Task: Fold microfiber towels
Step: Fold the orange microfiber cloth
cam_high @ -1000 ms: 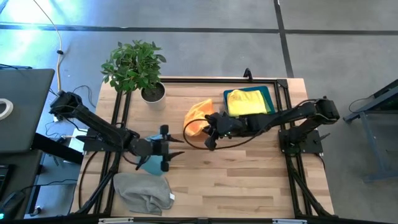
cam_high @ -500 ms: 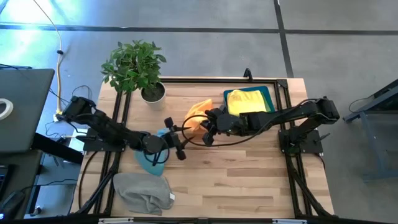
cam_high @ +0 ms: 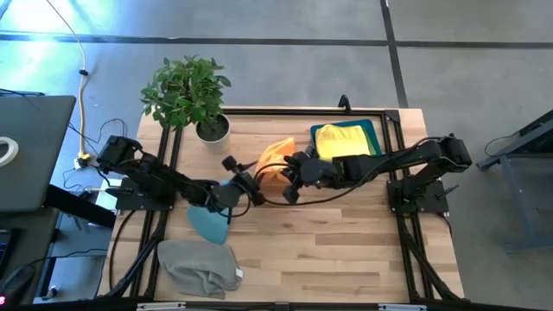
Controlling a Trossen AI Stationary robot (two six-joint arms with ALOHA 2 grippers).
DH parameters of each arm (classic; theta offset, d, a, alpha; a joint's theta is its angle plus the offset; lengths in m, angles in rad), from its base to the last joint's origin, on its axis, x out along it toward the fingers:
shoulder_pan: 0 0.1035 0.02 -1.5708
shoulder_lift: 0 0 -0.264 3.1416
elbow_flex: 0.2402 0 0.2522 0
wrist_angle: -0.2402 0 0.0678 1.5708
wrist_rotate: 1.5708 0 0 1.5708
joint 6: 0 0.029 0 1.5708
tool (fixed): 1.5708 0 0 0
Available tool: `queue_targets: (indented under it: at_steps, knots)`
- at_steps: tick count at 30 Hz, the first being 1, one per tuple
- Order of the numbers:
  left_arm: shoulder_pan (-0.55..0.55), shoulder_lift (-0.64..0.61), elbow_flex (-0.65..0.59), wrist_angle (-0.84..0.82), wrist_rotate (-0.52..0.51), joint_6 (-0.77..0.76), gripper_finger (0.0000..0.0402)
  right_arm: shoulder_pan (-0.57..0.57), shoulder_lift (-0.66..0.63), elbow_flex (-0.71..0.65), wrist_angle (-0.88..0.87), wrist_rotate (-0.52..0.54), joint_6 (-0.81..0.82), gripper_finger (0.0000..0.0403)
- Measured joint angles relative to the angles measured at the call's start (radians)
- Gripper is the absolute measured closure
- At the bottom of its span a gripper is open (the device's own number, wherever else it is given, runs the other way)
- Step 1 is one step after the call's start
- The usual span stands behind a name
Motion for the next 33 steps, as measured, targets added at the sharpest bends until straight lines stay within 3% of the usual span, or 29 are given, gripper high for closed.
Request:
queue_targets:
  at_steps: [5,18,25,29,33]
  knots:
    - [-0.027,-0.004,0.000,-0.095,-0.164,-0.002,0.0220,0.000,0.000,0.000,-0.047,0.000,-0.001,0.0403]
    - [-0.020,-0.004,0.000,-0.573,-0.166,-0.477,0.0220,0.000,-0.016,0.000,0.009,-0.010,-0.108,0.0403]
    - [-0.016,-0.004,0.000,-0.682,-0.165,-0.594,0.0220,0.000,-0.085,0.000,0.063,-0.013,-0.165,0.0403]
    - [-0.025,-0.004,0.000,-0.621,-0.090,-0.615,0.0220,0.000,-0.111,0.002,0.060,0.007,-0.164,0.0403]
    - [-0.057,-0.006,0.000,-0.448,0.087,-0.535,0.0220,-0.011,-0.113,0.002,0.060,0.058,-0.170,0.0403]
